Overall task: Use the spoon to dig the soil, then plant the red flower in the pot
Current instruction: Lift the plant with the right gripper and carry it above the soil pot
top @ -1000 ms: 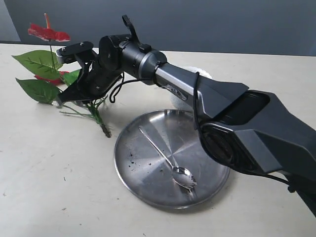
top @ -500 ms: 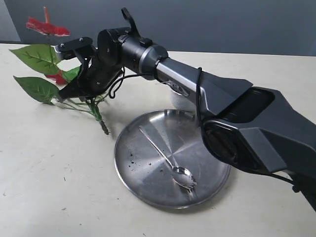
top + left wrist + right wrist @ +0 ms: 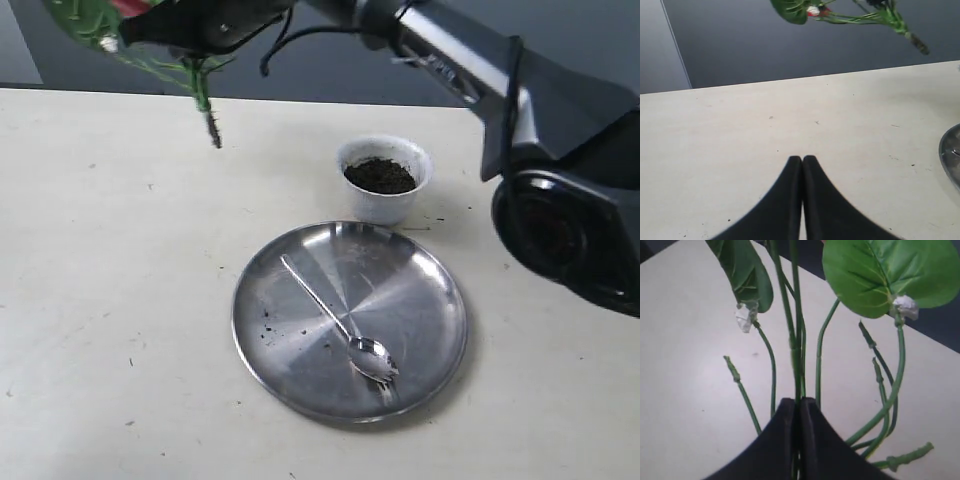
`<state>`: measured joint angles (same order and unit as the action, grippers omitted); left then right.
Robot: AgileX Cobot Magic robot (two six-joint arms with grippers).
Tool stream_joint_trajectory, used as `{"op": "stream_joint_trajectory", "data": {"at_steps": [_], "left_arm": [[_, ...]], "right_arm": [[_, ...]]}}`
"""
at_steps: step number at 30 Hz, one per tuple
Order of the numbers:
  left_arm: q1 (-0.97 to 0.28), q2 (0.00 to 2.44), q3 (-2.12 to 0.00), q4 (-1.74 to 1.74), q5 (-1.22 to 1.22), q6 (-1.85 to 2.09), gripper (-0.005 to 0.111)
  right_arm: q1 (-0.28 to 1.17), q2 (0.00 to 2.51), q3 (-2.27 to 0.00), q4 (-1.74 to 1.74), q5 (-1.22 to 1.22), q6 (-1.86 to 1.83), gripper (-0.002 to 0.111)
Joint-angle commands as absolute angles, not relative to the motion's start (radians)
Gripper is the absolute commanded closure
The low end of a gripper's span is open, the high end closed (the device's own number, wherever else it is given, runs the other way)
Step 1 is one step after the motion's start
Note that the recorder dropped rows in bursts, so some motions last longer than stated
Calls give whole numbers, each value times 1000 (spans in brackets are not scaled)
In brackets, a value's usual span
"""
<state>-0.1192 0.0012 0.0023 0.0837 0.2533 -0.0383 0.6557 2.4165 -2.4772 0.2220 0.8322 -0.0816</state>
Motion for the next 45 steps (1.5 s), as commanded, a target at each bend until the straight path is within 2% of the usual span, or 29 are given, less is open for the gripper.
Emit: {"op": "stream_joint_trajectory", "data": {"at_steps": [1,12,17,22,27,32,35,39,43,45], "left_arm": [[-125,0,0,84,239,-43,106],[-125,0,0,84,239,-43,106],[-125,0,0,84,239,-43,106],[-125,0,0,84,239,-43,106],[-125,0,0,84,239,-43,106],[-125,0,0,84,239,-43,106],[-125,0,0,84,239,-43,106],[-125,0,0,84,239,-43,106],[-125,0,0,84,239,-43,106],[-125,0,0,84,239,-43,106]], "right_arm": [[583,2338,-2478,142,973,-96,109],[478,2277,-2471,138,1086,-96,109],[468,2193,-2325,94,1084,-139,109],[436,2044,-2044,85,939,-155,109],[374,1818,-1628,106,617,-155,109],[305,1607,-1178,207,107,-157,109],[301,1579,-983,215,-153,-144,109],[322,1611,-888,139,-375,42,109],[332,1702,-871,-195,-637,356,109],[332,1757,-871,-270,-782,391,109]]}}
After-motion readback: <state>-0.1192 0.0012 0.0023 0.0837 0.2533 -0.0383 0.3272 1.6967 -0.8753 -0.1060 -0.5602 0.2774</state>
